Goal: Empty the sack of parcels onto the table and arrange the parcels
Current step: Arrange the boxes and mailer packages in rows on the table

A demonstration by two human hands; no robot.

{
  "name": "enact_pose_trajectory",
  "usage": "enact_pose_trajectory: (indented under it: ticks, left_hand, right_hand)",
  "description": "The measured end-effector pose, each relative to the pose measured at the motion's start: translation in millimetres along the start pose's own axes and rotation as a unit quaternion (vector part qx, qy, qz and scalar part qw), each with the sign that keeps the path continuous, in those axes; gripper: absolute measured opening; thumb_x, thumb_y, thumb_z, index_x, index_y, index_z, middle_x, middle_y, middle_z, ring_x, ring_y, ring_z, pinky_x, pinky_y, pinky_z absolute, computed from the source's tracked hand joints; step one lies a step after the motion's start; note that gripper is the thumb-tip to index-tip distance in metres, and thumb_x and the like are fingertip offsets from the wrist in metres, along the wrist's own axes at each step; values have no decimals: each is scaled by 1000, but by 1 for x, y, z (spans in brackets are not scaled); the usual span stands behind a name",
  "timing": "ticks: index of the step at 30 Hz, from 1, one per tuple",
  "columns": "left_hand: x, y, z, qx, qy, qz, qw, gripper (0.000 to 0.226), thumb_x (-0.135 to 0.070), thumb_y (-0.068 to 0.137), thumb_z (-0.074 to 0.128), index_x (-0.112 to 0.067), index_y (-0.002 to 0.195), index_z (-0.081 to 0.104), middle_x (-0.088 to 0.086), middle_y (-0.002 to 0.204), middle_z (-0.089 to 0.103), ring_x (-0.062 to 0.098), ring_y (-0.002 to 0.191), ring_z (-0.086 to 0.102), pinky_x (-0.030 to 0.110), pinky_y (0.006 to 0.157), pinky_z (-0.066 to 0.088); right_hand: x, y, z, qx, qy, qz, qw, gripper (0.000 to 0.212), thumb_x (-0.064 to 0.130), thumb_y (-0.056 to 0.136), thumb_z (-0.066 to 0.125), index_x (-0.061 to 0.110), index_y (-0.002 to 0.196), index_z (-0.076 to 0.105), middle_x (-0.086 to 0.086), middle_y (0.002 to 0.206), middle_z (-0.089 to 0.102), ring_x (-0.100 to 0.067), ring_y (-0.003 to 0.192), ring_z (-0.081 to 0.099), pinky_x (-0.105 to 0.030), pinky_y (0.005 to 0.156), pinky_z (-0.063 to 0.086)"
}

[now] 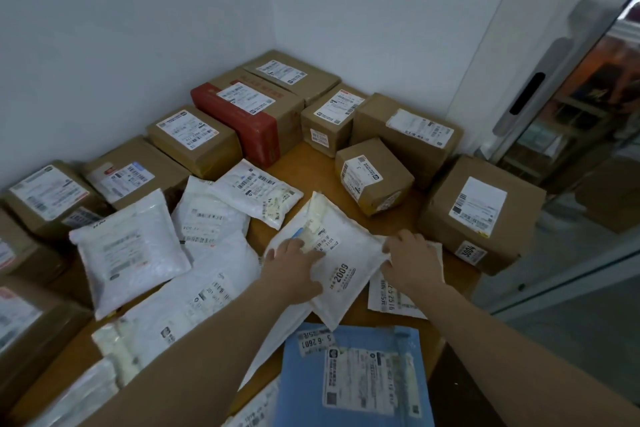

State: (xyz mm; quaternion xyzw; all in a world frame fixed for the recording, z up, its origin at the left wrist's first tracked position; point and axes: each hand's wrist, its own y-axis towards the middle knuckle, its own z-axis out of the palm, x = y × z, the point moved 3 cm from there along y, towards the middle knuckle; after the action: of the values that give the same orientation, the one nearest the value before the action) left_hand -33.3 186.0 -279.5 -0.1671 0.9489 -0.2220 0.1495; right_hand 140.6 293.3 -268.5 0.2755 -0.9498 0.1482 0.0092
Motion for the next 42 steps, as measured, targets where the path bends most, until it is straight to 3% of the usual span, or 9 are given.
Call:
enact_pose_trajectory:
  ticks: [8,11,17,21,24,27,32,38,42]
  left_hand:
    - [73,-44,7,-49,-76,-254,963,106,-64,80,54,-14,150,-8,16,158,-11,35,145,-13,56,114,9]
    - [109,-58,9,-78,-151,-277,946,95,-51,87,54,-11,150,-4,14,158,-3,34,146,-9,49,116,12]
    - [145,-83,23,36,-87,-227,969,86,-70,72,31,-27,146,31,6,153,28,30,141,17,43,114,19]
    - [163,-94,6,-112,-130,-251,953,45,-40,88,50,-19,127,58,7,134,45,26,128,31,37,104,37]
    - [184,-93,-5,-222,-63,-265,936,73,-35,84,62,-22,147,27,10,148,24,30,140,13,44,113,26]
    - [200,-78,-7,-156,-20,-264,952,106,-49,80,67,-44,146,-16,9,154,-21,35,142,-23,61,113,5]
    - [211,-50,-8,-123,-6,-249,961,104,-44,82,66,-49,142,-19,11,150,-31,38,140,-27,62,111,16]
    - [225,-53,-9,-173,-49,-242,954,68,-27,96,47,-37,150,6,14,155,-4,36,145,-3,51,109,34]
    - [227,-65,-25,-234,-63,-255,936,54,-30,100,36,-34,150,14,8,147,18,27,137,24,41,94,45]
  right_hand:
    - [63,0,28,86,1,-103,991,44,19,90,48,22,134,48,-4,138,43,-24,126,39,-36,104,38]
    - [95,1,20,18,88,-135,987,41,20,93,47,20,134,48,-3,138,47,-21,126,41,-29,103,35]
    - [179,-7,43,208,249,-156,933,92,41,85,66,25,152,5,-6,154,24,-24,140,28,-39,113,29]
    - [196,13,40,104,160,-139,972,43,44,88,55,21,125,58,-7,124,57,-25,115,53,-35,96,45]
    - [208,39,21,-15,121,-159,980,27,30,94,48,22,115,63,-8,123,53,-27,117,47,-33,95,43]
    - [219,71,17,-8,47,-191,980,38,27,97,43,33,133,51,-6,152,25,-31,141,16,-42,113,23]
    - [214,113,37,108,-26,-149,983,52,41,98,35,30,147,23,0,160,-2,-33,145,-7,-56,114,18]
    - [226,120,24,-26,-79,-129,988,42,35,100,33,10,128,52,-13,145,34,-32,133,30,-41,108,26]
    - [254,115,22,47,204,-51,977,57,31,89,62,1,131,36,-19,134,39,-32,115,49,-32,86,44]
